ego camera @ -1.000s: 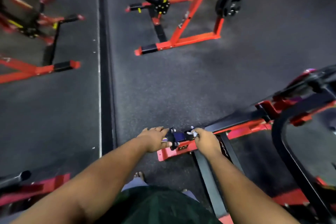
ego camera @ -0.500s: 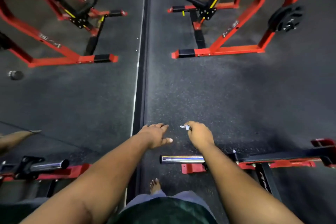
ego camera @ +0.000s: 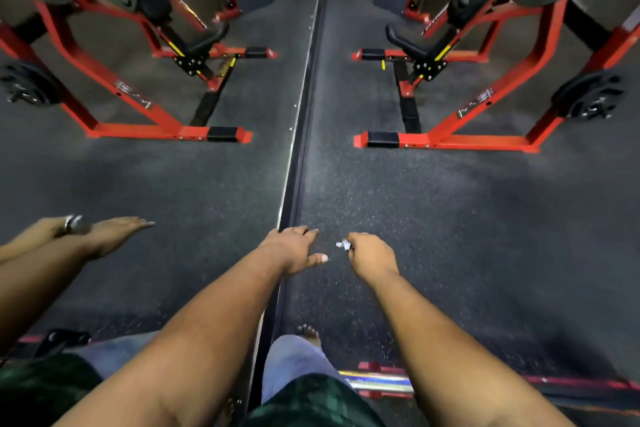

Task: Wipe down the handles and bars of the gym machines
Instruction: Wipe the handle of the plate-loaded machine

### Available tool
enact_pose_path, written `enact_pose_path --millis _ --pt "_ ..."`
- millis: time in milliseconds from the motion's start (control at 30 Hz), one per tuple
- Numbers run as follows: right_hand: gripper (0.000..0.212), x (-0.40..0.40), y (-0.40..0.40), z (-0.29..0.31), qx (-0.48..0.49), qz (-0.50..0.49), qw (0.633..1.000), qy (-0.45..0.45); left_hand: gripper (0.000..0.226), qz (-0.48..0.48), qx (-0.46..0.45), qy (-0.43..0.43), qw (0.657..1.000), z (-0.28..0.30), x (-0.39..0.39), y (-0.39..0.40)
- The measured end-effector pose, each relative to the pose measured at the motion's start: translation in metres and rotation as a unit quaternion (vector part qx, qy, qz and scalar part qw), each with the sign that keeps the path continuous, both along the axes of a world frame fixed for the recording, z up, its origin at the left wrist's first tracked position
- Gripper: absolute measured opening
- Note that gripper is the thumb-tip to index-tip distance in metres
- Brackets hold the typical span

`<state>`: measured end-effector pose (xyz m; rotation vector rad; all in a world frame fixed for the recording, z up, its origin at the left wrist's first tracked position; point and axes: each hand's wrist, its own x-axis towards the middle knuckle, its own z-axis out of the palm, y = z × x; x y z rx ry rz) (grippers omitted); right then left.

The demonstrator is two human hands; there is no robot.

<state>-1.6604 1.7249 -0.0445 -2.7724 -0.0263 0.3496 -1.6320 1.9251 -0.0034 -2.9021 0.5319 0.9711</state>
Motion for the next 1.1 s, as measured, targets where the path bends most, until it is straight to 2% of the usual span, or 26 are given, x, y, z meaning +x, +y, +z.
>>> enact_pose_path --millis 233,433,767,1100 --pt "0.016 0.110 -0.022 0.006 0.001 -0.013 0.999 -0.030 0.089 0.001 -0.002 -0.010 1.000 -0.003 0.107 -0.011" --pt "0.025 0.238 -0.076 -0.001 0.009 -0.041 0.999 -0.012 0.089 -0.015 -0.020 -0.009 1.000 -0.009 0.237 -0.063" --pt "0.031 0.435 -0.177 0.028 0.003 -0.068 0.998 0.010 0.086 -0.049 -0.045 0.004 0.998 0.003 0.444 -0.162" --pt "0.017 0.640 -0.230 0.020 -0.022 -0.113 0.993 -0.018 0.085 -0.107 -0.063 -0.007 0.992 -0.015 0.670 -0.221"
